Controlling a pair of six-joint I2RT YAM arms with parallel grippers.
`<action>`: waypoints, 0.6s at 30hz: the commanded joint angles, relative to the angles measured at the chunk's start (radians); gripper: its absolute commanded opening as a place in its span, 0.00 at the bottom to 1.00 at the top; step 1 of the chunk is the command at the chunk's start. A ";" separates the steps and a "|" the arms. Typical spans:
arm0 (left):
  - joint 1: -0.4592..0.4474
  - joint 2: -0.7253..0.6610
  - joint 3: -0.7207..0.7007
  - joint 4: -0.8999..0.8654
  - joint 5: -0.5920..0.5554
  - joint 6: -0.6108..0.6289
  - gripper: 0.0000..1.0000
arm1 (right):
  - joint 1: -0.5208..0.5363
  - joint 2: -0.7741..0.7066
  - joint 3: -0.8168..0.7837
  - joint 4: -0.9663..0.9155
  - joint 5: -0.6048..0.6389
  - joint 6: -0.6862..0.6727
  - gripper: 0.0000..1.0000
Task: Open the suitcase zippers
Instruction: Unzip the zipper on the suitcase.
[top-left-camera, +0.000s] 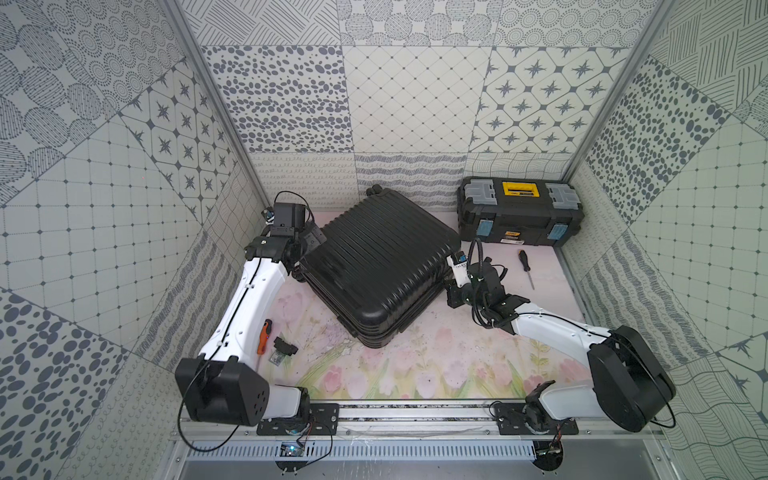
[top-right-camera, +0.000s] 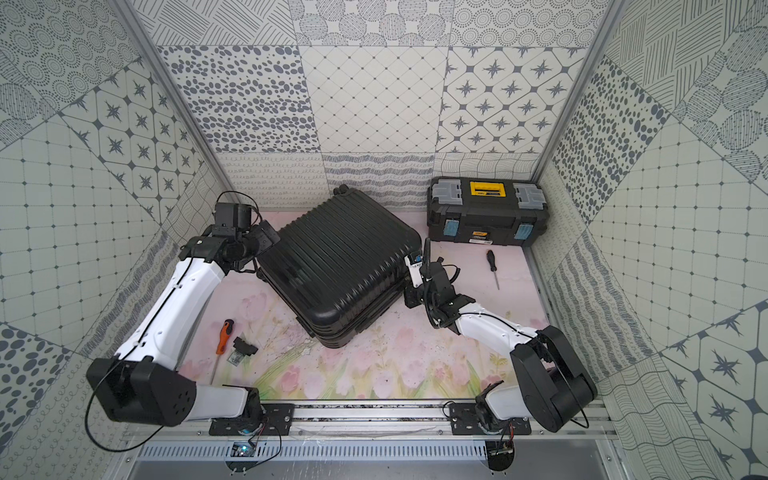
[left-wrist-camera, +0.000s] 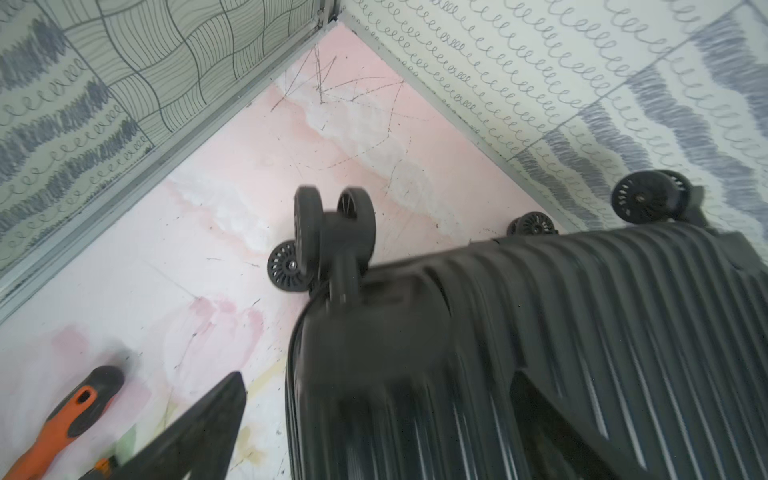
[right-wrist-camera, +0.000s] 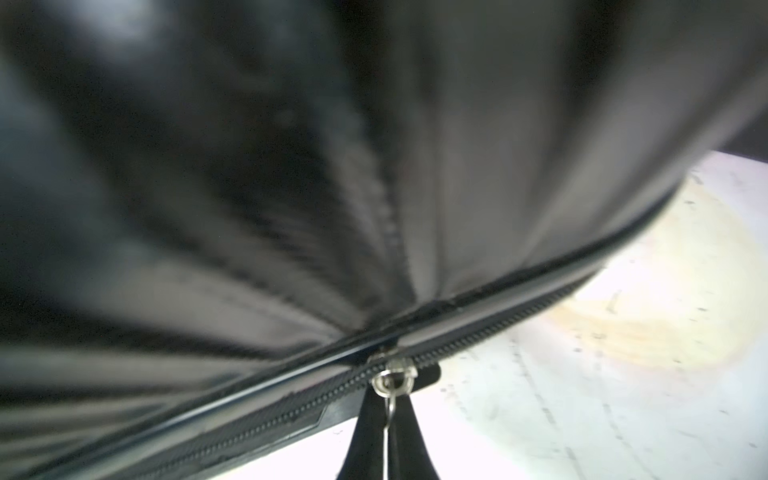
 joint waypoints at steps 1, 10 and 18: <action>-0.188 -0.179 -0.057 -0.152 -0.160 0.061 0.99 | 0.108 -0.016 -0.013 0.059 -0.058 0.036 0.00; -0.929 -0.299 -0.214 -0.020 -0.205 0.484 0.94 | 0.235 -0.015 0.003 0.096 -0.076 0.183 0.00; -1.179 -0.245 -0.492 0.214 -0.314 0.805 0.79 | 0.106 -0.039 -0.027 0.117 -0.253 0.228 0.00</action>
